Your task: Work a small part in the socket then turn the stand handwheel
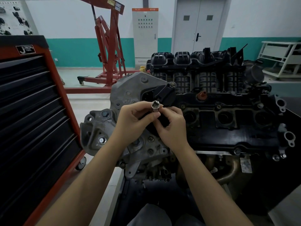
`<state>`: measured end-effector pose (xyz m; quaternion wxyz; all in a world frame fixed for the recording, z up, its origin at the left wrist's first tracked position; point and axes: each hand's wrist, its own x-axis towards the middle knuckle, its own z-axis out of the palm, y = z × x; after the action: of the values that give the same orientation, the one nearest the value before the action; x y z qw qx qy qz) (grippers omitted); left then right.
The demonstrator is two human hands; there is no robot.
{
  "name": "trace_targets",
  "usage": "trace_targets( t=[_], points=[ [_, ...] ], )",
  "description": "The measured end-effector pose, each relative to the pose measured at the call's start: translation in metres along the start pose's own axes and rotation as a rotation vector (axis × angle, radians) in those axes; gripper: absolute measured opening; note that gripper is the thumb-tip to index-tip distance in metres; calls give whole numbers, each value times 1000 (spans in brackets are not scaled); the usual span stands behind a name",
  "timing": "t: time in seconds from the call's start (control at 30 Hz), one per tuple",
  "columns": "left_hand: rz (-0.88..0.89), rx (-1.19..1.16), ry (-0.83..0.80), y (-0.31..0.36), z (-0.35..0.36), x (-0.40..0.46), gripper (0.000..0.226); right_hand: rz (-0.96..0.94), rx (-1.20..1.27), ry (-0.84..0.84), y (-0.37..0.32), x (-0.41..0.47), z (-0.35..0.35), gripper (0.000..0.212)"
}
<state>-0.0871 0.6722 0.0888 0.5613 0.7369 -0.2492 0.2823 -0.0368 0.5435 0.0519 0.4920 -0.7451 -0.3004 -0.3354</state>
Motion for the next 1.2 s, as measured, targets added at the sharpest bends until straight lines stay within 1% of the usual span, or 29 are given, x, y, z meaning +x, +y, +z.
trace_targets(
  t=[0.07, 0.13, 0.2, 0.3, 0.4, 0.47, 0.53, 0.63, 0.73, 0.9, 1.0, 1.1, 1.2],
  points=[
    [-11, -19, -20, 0, -1, 0, 25, 52, 8, -8, 1, -1, -1, 25],
    [13, 11, -23, 1, -1, 0, 22, 64, 21, 10, 1, -2, -1, 23],
    [47, 47, 22, 1, 1, 0, 21, 72, 30, 18, -1, -2, 0, 17],
    [56, 26, 81, 1, 2, -1, 19, 52, 44, 25, -3, -1, 0, 14],
    [28, 3, 47, 0, 0, -1, 25, -5, 36, 25, -3, 0, -1, 20],
    [20, -17, 15, 0, 0, -1, 27, -5, 30, 24, -2, 0, -1, 26],
    [28, -24, 9, 1, -1, -1, 26, 15, 44, 34, -2, -1, -1, 23],
    [63, 25, 47, 2, 1, -1, 23, 38, 45, 42, -3, -1, 0, 14],
    [72, 61, 95, 1, 2, -2, 25, 28, 49, 39, -4, 0, -1, 16],
    [14, -4, 4, 1, 0, -2, 30, -32, 9, 21, -2, 0, -1, 25],
    [32, 19, -22, 2, 0, -1, 26, 13, 25, 30, 0, -1, 0, 21],
    [94, 81, 54, 2, 3, -2, 22, 29, 24, 22, 1, 0, 1, 12],
    [85, 71, 115, 0, 4, -4, 23, 5, 30, 37, 0, 1, 1, 16]
  ],
)
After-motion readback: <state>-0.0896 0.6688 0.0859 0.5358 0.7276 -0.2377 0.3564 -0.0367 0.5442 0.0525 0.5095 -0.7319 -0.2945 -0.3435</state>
